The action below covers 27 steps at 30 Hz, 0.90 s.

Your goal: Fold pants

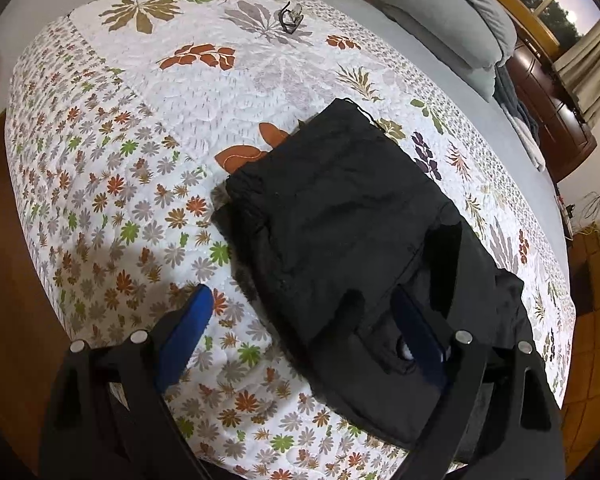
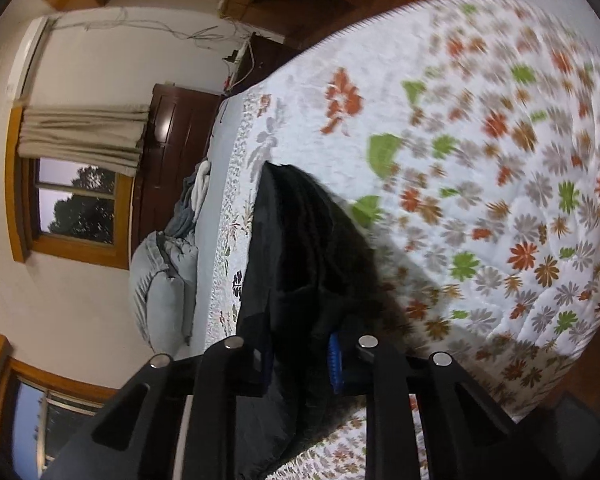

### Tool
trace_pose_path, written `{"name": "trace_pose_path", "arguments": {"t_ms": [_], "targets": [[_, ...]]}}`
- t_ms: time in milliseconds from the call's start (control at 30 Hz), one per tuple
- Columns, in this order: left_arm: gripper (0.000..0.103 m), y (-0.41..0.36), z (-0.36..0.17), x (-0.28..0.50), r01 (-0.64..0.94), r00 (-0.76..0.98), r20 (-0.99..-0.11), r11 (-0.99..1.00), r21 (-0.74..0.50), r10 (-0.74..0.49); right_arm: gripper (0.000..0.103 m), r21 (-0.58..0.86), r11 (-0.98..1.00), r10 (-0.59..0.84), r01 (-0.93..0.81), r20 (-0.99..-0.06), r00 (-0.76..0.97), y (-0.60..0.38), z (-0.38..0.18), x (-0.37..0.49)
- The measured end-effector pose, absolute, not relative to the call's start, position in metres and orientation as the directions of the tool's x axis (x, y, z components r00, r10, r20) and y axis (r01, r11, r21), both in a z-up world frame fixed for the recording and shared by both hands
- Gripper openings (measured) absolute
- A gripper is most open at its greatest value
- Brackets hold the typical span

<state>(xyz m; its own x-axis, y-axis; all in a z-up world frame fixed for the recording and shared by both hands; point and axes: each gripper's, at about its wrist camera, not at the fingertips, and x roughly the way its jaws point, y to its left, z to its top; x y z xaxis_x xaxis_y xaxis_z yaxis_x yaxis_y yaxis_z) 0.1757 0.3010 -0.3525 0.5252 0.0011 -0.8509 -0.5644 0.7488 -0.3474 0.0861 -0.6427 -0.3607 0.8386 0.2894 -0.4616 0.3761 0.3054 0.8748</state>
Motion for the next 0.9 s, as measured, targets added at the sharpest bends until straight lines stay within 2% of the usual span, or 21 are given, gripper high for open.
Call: {"name": "trace_pose_path", "arguments": {"t_ms": [600,900], "targets": [[0.09,0.288,-0.346,0.17,-0.551,0.545,-0.838,0.758,-0.349,0.01,0.02,0.79,0.514,0.246,0.334,-0.509,0.825,-0.594,-0.254,0.112],[0.09,0.286,-0.345,0.169,-0.548,0.548,-0.836,0.759,-0.353,0.007,0.019,0.725,0.604,0.207,0.33,-0.543,0.814,-0.569,-0.222,0.112]]}}
